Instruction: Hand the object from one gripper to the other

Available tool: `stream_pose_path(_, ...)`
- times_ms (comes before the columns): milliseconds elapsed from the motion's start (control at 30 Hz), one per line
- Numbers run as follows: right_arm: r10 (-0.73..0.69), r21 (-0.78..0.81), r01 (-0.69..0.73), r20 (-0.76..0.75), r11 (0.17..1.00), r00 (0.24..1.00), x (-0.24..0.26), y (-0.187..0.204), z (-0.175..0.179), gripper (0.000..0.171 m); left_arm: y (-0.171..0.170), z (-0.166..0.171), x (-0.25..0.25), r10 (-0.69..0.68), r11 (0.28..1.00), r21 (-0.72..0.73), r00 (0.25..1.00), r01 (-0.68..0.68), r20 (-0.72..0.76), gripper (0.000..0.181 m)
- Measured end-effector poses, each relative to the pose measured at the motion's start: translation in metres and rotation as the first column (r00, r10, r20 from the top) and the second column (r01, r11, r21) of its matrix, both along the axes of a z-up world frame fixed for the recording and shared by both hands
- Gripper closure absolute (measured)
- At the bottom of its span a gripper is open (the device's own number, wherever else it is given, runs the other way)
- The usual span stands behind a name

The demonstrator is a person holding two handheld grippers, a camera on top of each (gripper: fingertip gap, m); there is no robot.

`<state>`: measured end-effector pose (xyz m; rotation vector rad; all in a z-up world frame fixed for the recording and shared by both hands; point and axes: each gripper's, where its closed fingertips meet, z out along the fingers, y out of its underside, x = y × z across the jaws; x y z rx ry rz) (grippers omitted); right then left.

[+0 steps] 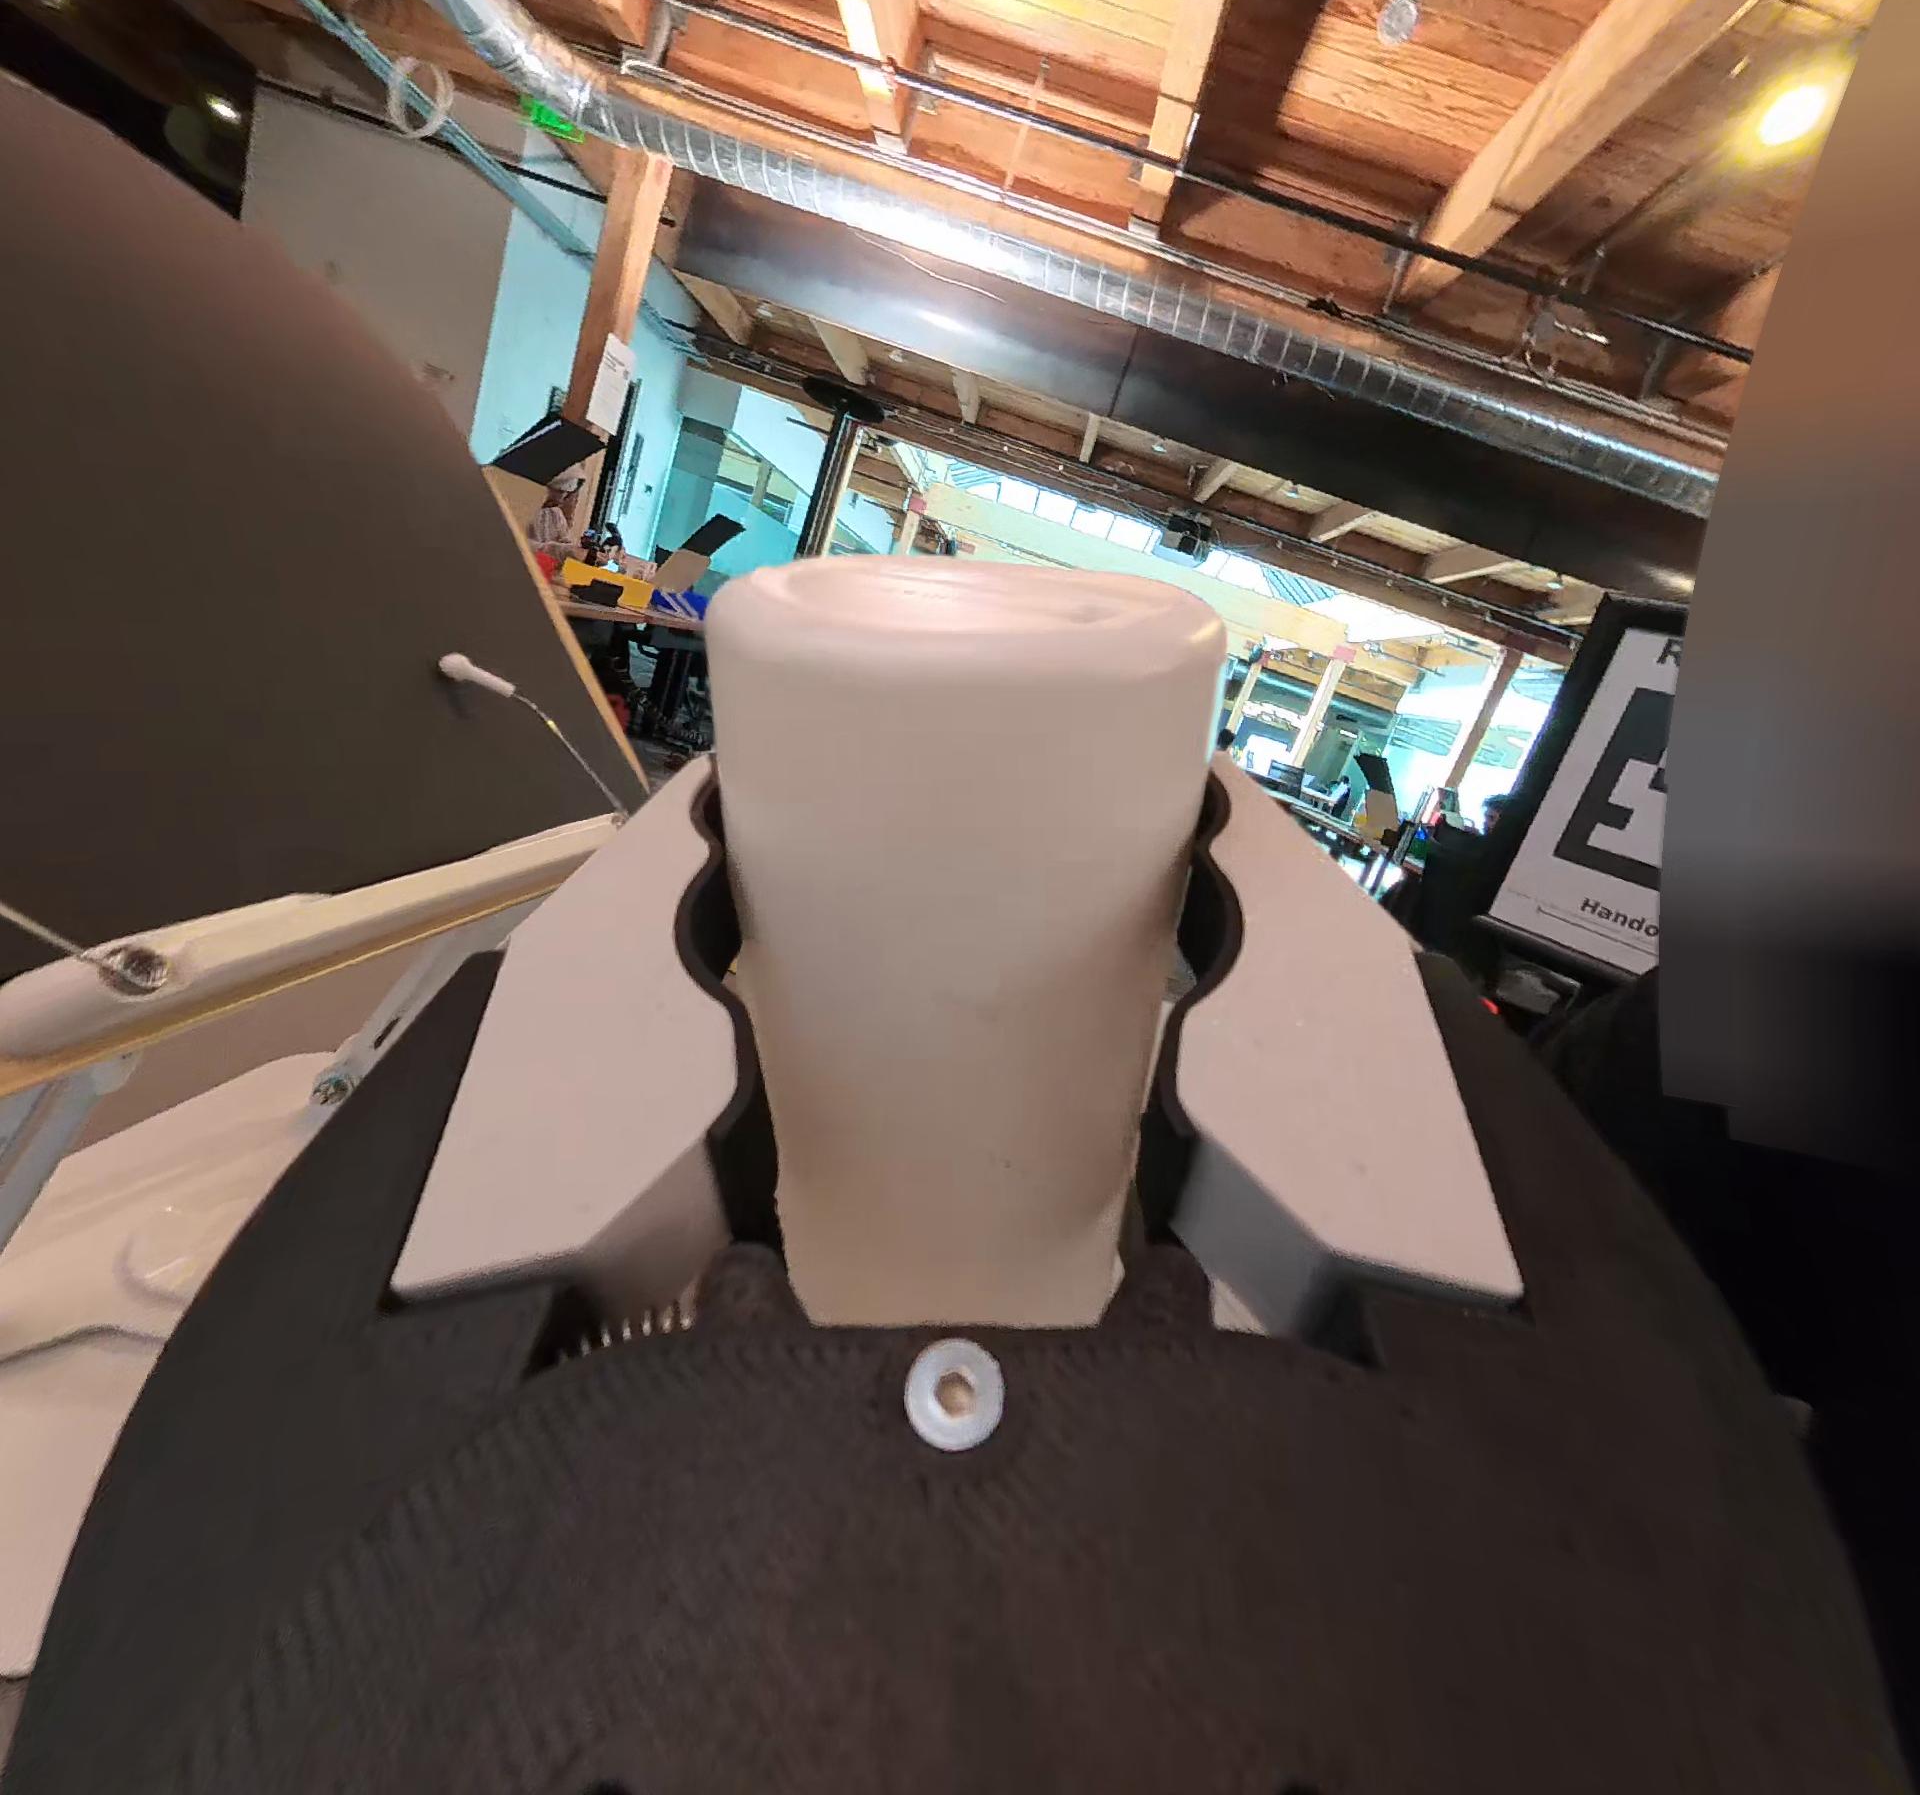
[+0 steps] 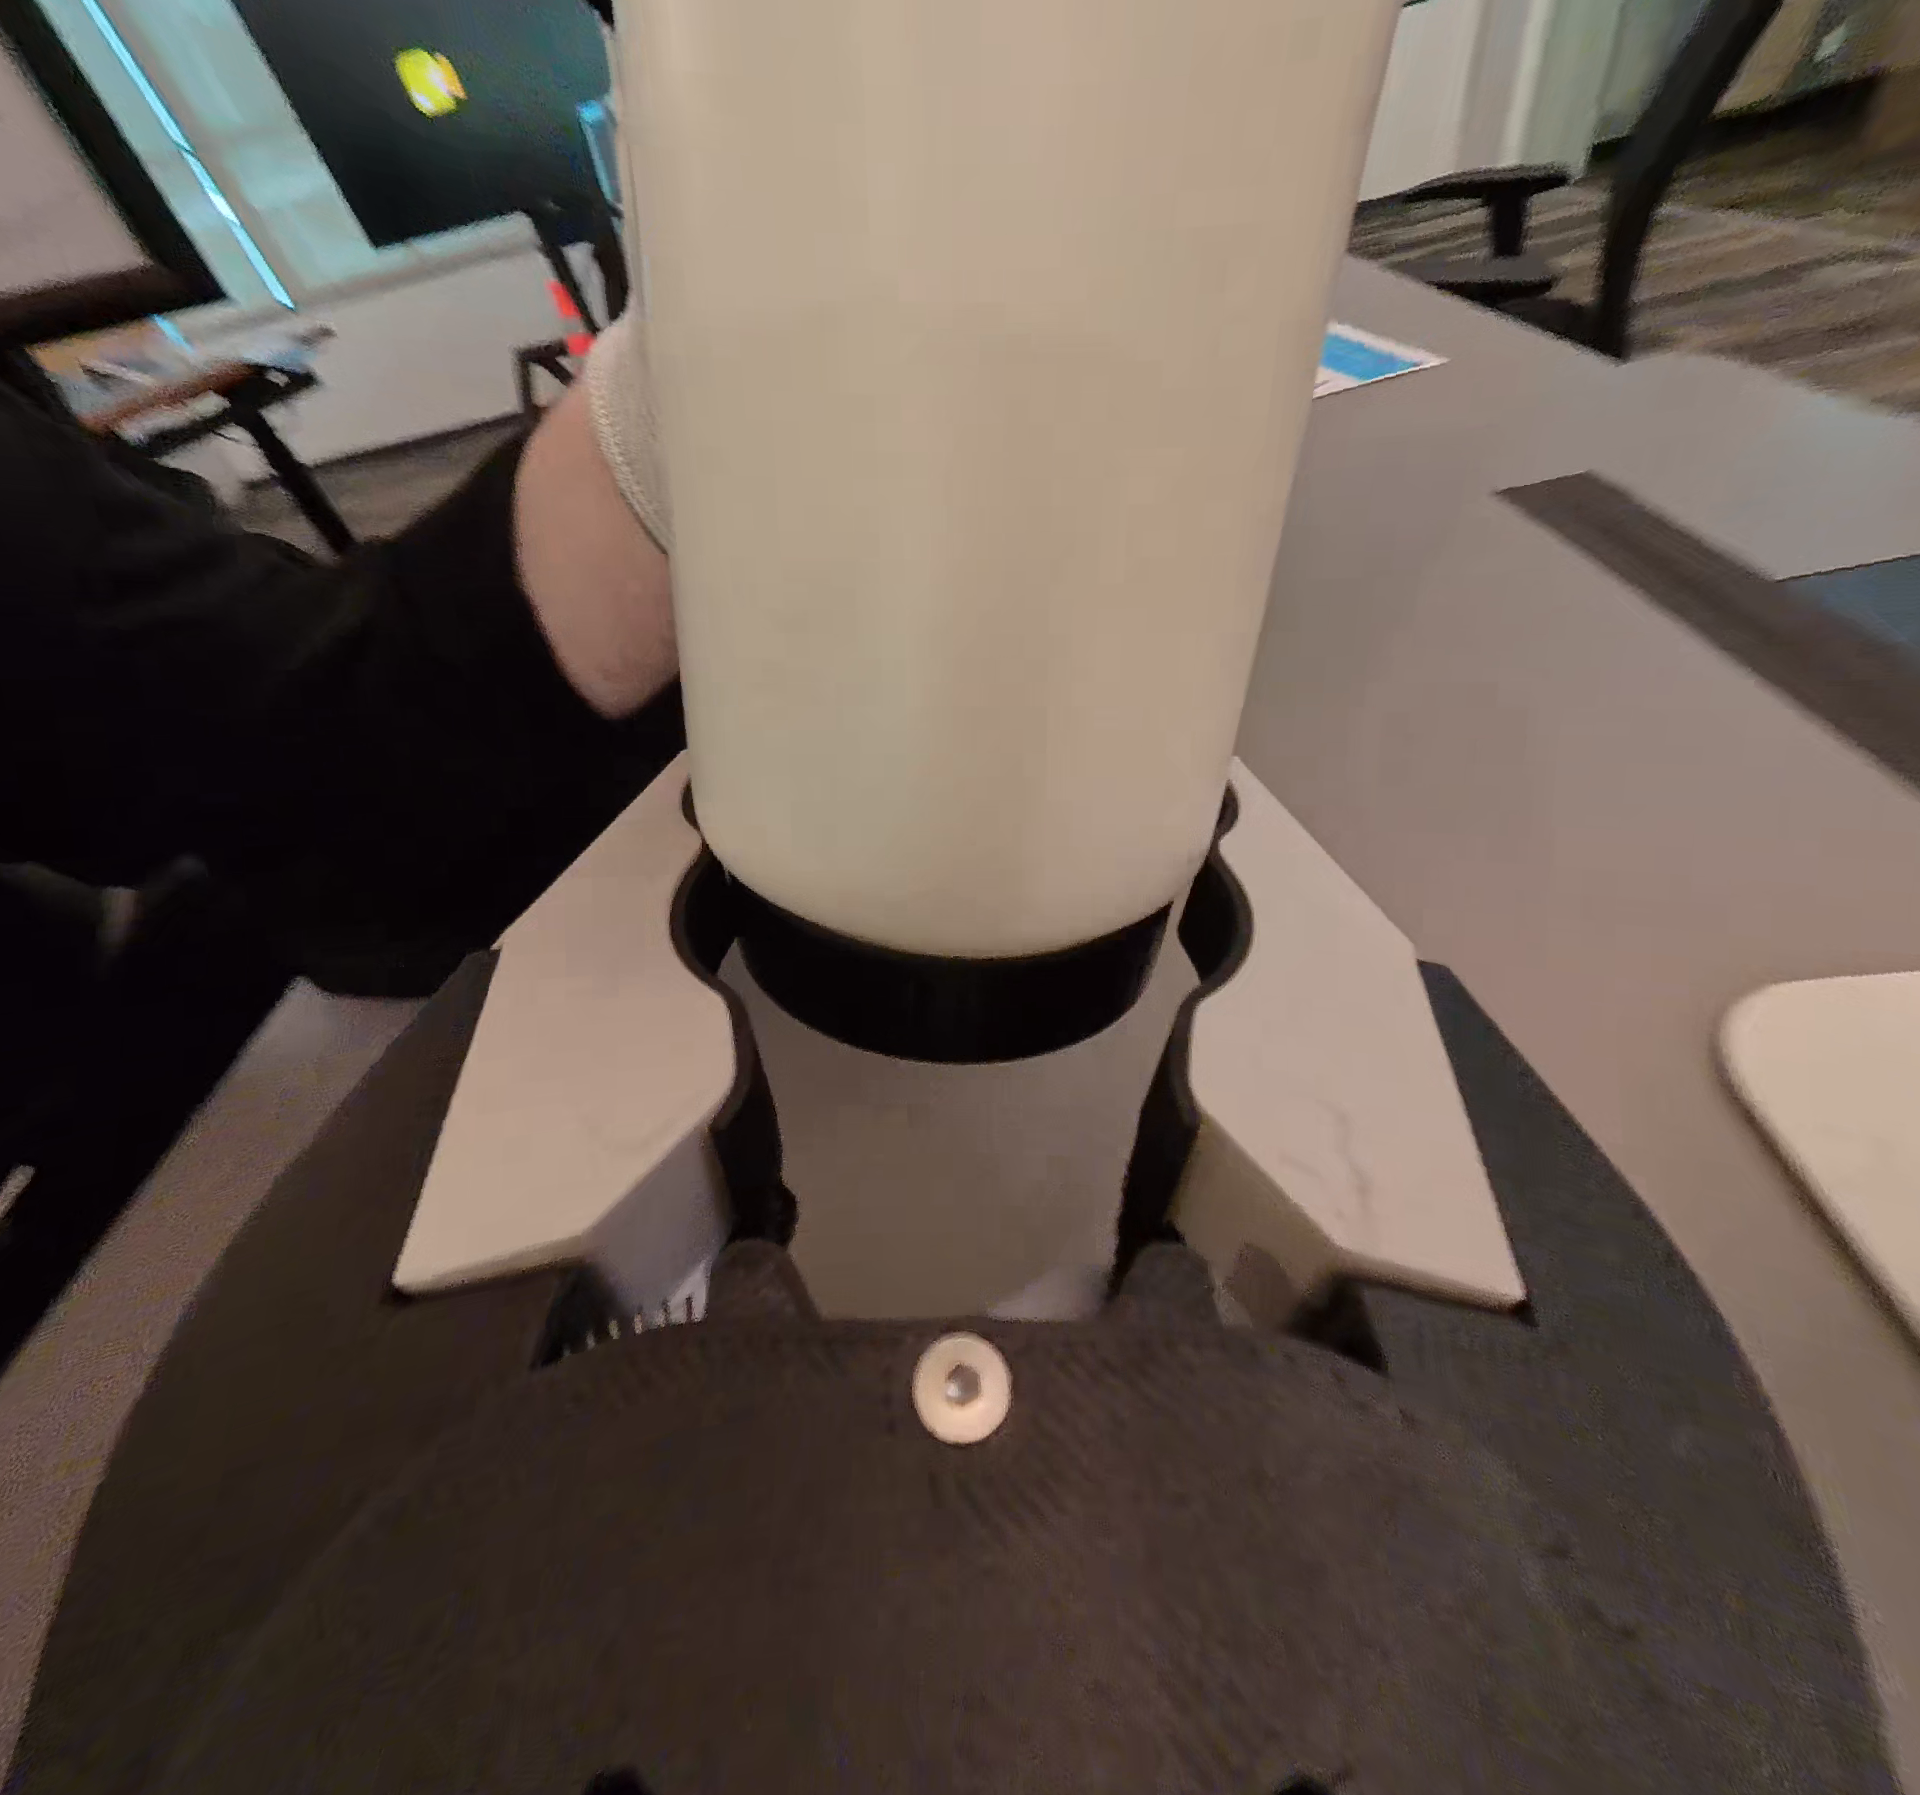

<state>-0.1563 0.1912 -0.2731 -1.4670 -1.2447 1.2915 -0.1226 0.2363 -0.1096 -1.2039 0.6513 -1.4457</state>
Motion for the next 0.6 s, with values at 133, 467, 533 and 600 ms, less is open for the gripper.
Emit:
stream_pose_path(133,-0.103,0.149,0.098,0.024,0.984,0.994,0.016,0.020,0.010,0.085,-0.006,0.006,0.001,-0.001,1.000,0.028,1.000,0.002,-0.007,0.095)
stream_pose_path(467,-0.432,0.626,0.284,0.094,0.726,0.897,0.068,0.073,0.033,0.088,-0.028,0.026,-0.011,-0.115,0.991,0.076,0.990,0.109,0.083,0.093)
stream_pose_path(533,-0.483,0.698,0.283,0.103,0.658,0.869,0.076,0.079,0.035,0.088,-0.029,0.029,-0.015,-0.120,0.990,0.085,0.988,0.112,0.095,0.094)
stream_pose_path(600,-0.530,0.767,0.272,0.104,0.582,0.841,0.082,0.084,0.039,0.088,-0.033,0.034,-0.021,-0.136,0.987,0.097,0.984,0.125,0.117,0.096)
